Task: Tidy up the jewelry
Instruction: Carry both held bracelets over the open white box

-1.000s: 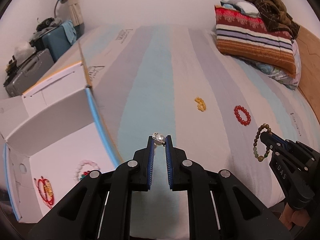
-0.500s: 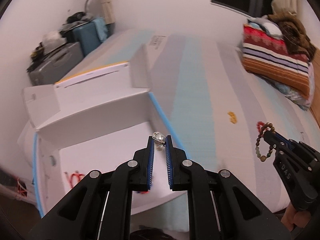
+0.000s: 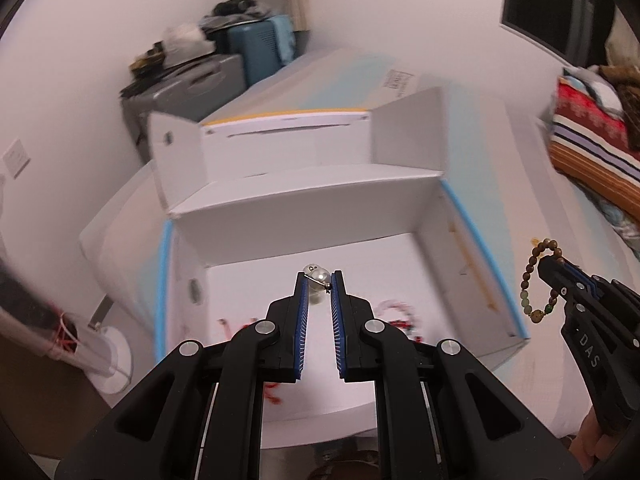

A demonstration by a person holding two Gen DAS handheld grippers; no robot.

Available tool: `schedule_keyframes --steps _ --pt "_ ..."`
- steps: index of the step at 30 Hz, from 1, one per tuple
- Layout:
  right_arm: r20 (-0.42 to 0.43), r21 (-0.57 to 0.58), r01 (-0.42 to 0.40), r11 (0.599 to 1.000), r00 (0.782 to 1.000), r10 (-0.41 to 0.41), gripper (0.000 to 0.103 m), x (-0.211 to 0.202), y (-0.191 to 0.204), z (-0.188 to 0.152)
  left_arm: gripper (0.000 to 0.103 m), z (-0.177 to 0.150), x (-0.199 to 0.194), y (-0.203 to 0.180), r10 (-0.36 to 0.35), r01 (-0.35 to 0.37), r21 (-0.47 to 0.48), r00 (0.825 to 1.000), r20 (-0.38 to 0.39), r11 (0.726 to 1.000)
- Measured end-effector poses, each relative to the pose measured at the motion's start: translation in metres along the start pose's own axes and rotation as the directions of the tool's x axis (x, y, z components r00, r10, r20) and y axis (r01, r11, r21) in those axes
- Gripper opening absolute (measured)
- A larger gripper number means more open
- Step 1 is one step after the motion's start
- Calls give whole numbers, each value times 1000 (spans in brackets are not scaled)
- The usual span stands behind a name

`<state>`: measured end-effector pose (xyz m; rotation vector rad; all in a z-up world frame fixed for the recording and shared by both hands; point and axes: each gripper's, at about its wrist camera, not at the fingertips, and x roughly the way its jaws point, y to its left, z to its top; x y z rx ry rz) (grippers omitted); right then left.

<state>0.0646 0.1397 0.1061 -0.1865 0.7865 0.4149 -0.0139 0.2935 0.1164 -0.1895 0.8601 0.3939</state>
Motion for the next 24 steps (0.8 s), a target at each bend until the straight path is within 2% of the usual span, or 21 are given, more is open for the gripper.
schedule_keyframes --steps 5,9,16,19,24 --pt "-28 -60 -38 997 999 36 7 19 34 -2 11 -7 13 34 36 -37 -42 999 -32 998" --pt "-68 -83 -57 995 996 51 7 38 50 -6 11 -15 28 46 51 -55 -55 996 -68 997" --pt "-124 -104 -85 991 990 72 7 66 62 -16 11 -29 69 57 29 -41 -64 984 -175 997" --pt "-149 -109 -81 991 987 64 7 77 66 -20 11 -35 85 57 -32 16 -75 973 -228 997" --pt "-197 -107 -76 991 979 54 7 94 67 -28 11 -40 97 58 -7 -11 -71 970 -242 997"
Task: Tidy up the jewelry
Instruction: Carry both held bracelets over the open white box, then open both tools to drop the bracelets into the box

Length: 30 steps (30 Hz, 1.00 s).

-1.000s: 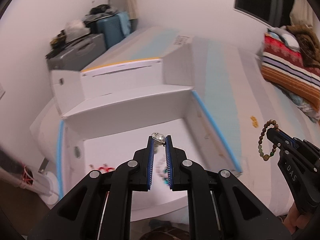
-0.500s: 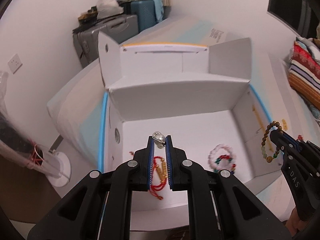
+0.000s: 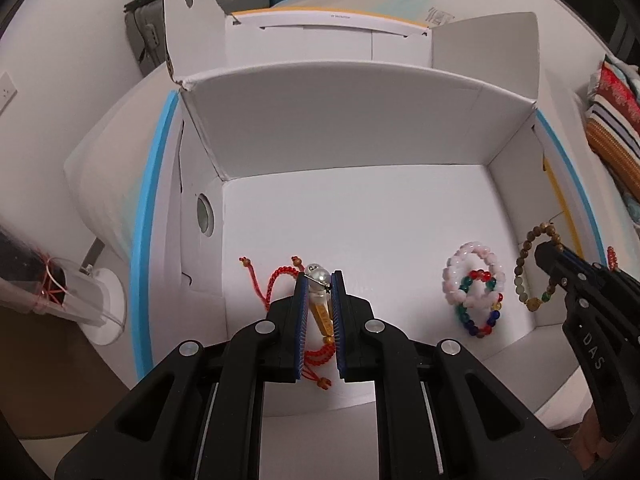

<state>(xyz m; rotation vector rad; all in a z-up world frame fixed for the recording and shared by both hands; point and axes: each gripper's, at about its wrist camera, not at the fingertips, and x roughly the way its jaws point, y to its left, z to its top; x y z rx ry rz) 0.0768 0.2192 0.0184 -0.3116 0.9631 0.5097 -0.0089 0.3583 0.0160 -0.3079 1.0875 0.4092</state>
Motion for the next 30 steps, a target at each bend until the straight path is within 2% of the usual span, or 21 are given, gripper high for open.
schedule_keyframes --steps 7,8,9,10,11,12,13,14,16,17,19,24,26,30 --pt "-28 -4 -6 1000 1000 6 9 12 5 -1 13 -2 2 2 36 -36 -8 999 11 999" --pt "-27 -4 -8 1000 1000 7 10 12 6 -1 13 -3 1 2 42 -42 -12 999 12 999" --pt "-25 -4 -9 1000 1000 9 18 11 7 -2 14 -3 0 1 48 -48 -11 999 14 999" --pt "-22 -6 -11 1000 1000 11 28 10 7 -1 19 -2 0 1 52 -52 -10 998 18 999" --pt "-16 -4 -13 1000 1000 13 33 8 8 -1 31 -3 -3 1 56 -55 -12 998 28 998" --pt "-8 -2 -15 1000 1000 15 38 6 8 -1 39 -3 -7 0 61 -61 -17 997 39 998" --pt "0 0 -18 1000 1000 18 43 3 8 -1 53 -2 -10 1 71 -69 -22 996 52 997" --pt "4 -1 -18 1000 1000 18 46 1 8 -1 56 -2 -14 1 82 -80 -25 994 71 996" --pt "12 -2 -18 1000 1000 18 59 -4 9 0 60 -2 -22 1 98 -96 -23 991 88 995" --pt "19 -4 -18 1000 1000 18 60 -7 9 0 68 -2 -25 2 97 -95 -27 991 95 995" --pt "29 -5 -16 1000 999 16 69 -11 8 0 76 -1 -31 2 106 -103 -32 988 115 994" --pt "57 4 -18 1000 998 18 82 -24 4 -1 85 0 -43 2 116 -111 -48 983 143 993" --pt "67 3 -19 1000 998 18 86 -29 2 -2 92 0 -47 3 113 -105 -58 981 158 993" --pt "83 -1 -14 1000 996 14 93 -37 -3 -3 97 1 -51 5 112 -102 -70 979 169 992"
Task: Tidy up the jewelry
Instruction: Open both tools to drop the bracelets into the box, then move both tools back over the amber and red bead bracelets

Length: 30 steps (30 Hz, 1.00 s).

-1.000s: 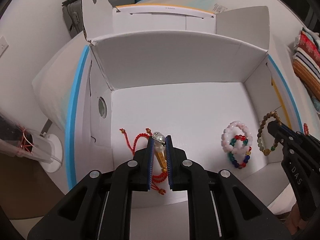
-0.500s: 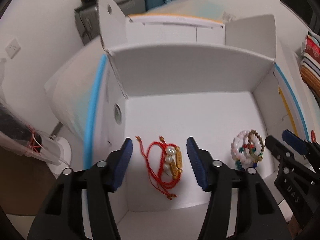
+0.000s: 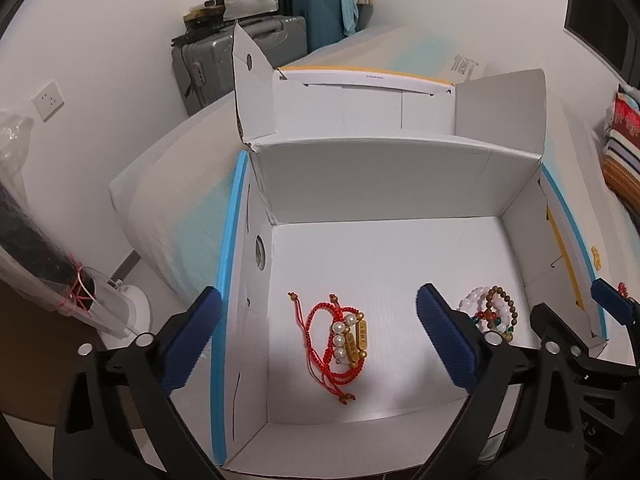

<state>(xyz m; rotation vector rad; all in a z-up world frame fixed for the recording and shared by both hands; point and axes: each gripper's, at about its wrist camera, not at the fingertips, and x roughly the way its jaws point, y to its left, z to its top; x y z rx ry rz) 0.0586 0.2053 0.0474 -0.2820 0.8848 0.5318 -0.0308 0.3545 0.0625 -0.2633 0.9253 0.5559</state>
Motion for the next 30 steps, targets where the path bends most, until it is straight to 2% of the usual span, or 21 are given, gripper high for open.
schedule_keyframes --steps 4,11,19,30 --pt "23 6 14 1000 1000 -14 95 -11 -8 0 97 1 -3 -3 -7 7 -1 1000 5 1000" --pt "51 32 30 999 998 -32 95 -29 -33 0 97 3 -13 -22 -80 80 3 997 21 997" --pt "72 87 61 994 995 -67 95 -50 -79 -2 97 8 -36 -68 -116 111 67 990 81 992" --pt "86 191 130 973 985 -149 95 -78 -169 -16 97 16 -53 -153 -182 164 162 978 104 973"
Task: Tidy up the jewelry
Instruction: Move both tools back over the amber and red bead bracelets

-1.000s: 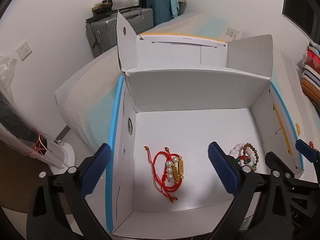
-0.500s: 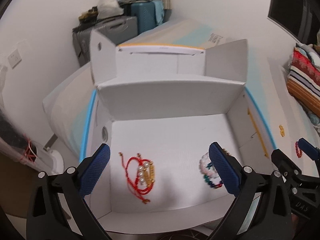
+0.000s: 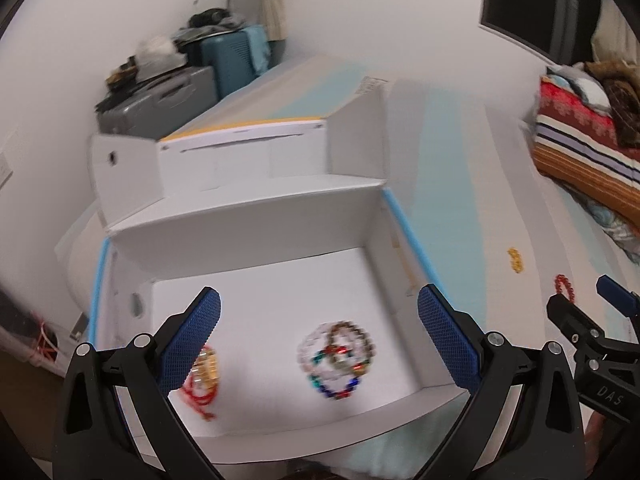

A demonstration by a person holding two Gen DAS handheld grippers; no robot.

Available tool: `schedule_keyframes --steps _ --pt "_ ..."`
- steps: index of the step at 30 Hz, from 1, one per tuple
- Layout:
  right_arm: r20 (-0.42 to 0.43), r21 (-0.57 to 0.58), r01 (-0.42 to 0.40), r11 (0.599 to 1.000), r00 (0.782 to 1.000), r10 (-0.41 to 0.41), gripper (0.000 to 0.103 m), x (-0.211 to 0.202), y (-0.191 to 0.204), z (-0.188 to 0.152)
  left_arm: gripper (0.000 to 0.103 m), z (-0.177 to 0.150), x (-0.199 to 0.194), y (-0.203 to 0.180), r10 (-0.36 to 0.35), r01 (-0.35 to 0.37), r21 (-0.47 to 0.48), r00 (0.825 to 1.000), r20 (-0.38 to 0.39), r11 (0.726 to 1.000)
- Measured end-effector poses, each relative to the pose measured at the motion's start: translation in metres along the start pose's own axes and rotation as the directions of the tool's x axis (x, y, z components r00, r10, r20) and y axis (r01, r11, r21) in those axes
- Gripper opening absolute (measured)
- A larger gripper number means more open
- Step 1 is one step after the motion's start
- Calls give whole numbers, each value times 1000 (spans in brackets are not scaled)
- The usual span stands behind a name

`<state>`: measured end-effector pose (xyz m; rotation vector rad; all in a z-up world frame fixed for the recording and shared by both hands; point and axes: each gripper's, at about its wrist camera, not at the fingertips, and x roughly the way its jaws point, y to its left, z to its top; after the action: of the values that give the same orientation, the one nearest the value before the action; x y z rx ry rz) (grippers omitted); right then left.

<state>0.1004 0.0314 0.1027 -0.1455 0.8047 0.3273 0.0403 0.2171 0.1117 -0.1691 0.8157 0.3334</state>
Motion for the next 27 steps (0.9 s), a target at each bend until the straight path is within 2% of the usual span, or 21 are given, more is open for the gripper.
schedule_keyframes --steps 13,19,27 --pt "-10 133 110 985 994 -109 95 7 -130 -13 97 12 29 -127 -82 82 144 997 -8 986" --pt "-46 192 151 970 988 -145 95 33 -184 -23 97 13 60 -175 -107 111 184 994 -32 977" --pt "-97 237 196 952 979 -177 95 74 -235 -35 97 15 106 -235 -149 160 222 987 -66 962"
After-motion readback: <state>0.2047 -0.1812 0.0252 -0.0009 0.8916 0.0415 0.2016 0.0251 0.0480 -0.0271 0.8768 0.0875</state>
